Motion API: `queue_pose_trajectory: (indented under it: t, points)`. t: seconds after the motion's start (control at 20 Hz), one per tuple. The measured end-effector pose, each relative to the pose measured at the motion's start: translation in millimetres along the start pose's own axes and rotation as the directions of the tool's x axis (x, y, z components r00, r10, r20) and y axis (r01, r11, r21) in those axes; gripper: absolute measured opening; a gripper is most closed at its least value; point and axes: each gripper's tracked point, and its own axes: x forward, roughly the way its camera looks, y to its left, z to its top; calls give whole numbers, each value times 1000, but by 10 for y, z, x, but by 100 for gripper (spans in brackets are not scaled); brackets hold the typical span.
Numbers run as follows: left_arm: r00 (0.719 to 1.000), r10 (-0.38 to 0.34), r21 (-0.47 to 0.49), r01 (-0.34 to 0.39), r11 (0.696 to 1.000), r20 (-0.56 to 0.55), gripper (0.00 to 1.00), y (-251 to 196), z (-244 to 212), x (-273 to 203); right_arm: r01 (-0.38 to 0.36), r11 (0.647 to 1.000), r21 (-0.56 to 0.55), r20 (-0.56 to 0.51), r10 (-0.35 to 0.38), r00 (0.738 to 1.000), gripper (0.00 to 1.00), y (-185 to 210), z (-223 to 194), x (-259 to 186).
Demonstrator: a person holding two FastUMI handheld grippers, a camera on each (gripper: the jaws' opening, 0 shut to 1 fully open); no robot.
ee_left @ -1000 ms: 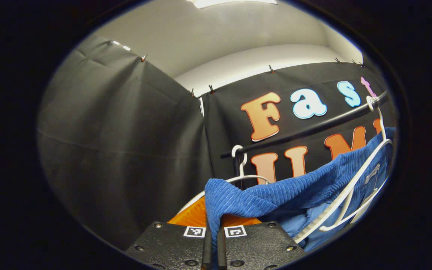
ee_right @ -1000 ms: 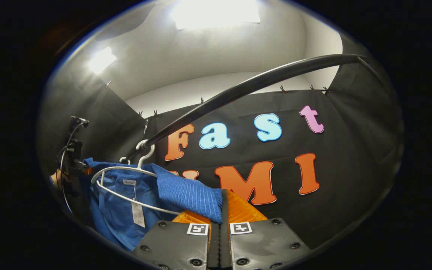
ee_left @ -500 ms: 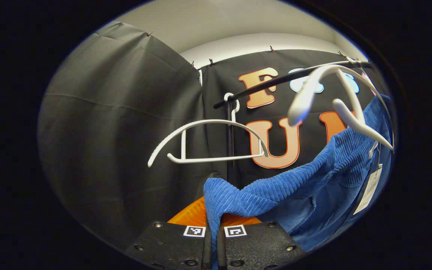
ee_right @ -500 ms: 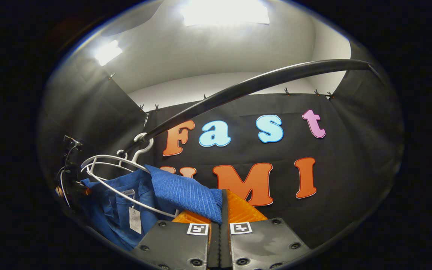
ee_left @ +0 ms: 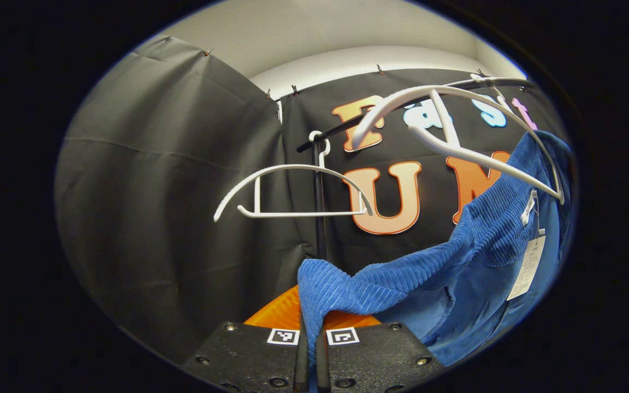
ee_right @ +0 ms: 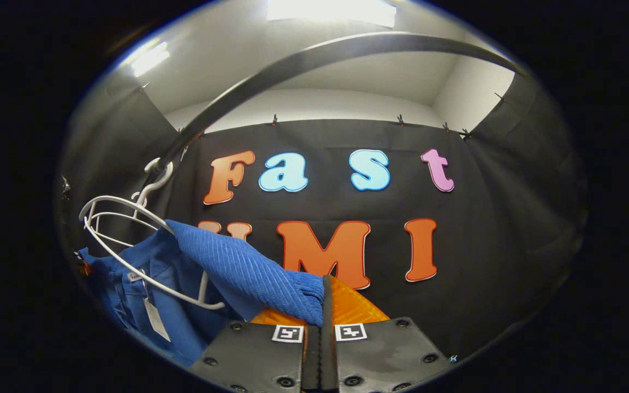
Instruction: Grasp the clothes on the hanger with both hands and then place them into the laundry hamper below.
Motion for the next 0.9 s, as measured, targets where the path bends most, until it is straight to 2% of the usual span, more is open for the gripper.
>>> queue_pose_trajectory:
  t: [0.35, 0.5, 0.65, 0.75, 0.9]
  points:
    - [997, -70, -36, 68, 997, -46, 5, -423, -221, -89, 129, 990, 51, -130, -122, 984, 7, -558, -516, 86]
    - [991, -108, -79, 102, 992, -79, 7, -576, -340, -155, 137, 986, 95, -168, -120, 978, 8, -668, -662, -29]
    - [986, -121, -127, 107, 986, -110, 5, -667, -465, -268, 143, 989, 40, -138, -136, 981, 8, -743, -595, -170]
    - [985, -125, -144, 107, 984, -122, 7, -696, -502, -328, 125, 992, 19, -122, -122, 985, 7, -704, -521, -227]
    - [985, -115, -130, 98, 987, -130, 5, -679, -504, -429, 100, 995, 18, -121, -97, 988, 7, -659, -485, -283]
